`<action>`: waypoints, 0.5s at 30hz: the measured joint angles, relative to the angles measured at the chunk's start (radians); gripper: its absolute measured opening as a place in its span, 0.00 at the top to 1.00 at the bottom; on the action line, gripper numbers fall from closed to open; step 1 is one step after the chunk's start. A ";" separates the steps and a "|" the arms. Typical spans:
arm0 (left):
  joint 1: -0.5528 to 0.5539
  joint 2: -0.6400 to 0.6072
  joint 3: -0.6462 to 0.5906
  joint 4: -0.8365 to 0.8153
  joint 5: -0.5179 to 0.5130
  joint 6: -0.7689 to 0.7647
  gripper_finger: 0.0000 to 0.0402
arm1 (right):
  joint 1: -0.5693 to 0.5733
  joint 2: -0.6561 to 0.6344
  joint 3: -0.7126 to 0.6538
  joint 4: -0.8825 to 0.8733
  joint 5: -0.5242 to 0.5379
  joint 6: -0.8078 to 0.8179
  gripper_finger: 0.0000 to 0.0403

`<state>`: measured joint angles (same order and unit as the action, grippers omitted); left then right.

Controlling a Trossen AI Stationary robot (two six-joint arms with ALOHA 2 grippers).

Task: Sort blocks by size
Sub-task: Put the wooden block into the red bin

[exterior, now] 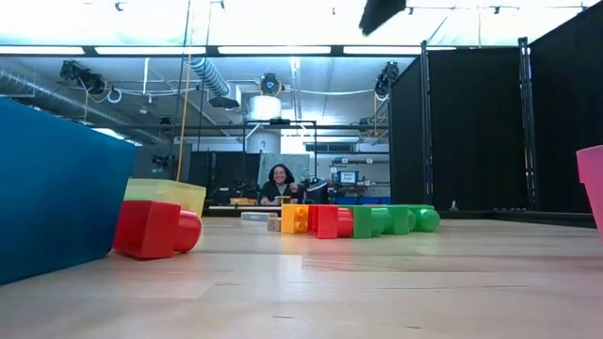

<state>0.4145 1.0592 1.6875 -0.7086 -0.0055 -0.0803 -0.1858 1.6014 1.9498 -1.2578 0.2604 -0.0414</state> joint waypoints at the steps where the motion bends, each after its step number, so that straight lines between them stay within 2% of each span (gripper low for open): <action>1: -0.007 0.012 -0.058 0.058 -0.002 -0.003 0.64 | -0.003 0.012 -0.040 0.026 -0.028 -0.035 0.53; 5: -0.019 0.049 -0.254 0.318 0.000 -0.016 0.64 | -0.051 0.068 -0.237 0.164 -0.150 -0.179 0.53; 8: -0.016 0.062 -0.329 0.514 -0.003 -0.081 0.64 | -0.136 0.070 -0.417 0.311 -0.273 -0.174 0.53; 10: 0.001 0.061 -0.356 0.583 -0.008 -0.084 0.64 | -0.203 0.051 -0.535 0.466 -0.354 -0.140 0.53; 15: 0.038 0.062 -0.370 0.647 -0.016 -0.081 0.64 | -0.303 0.067 -0.756 0.655 -0.374 -0.107 0.53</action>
<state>0.4520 1.1214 1.3174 -0.0619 -0.0212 -0.1612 -0.4886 1.6688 1.1935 -0.6026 -0.1136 -0.1486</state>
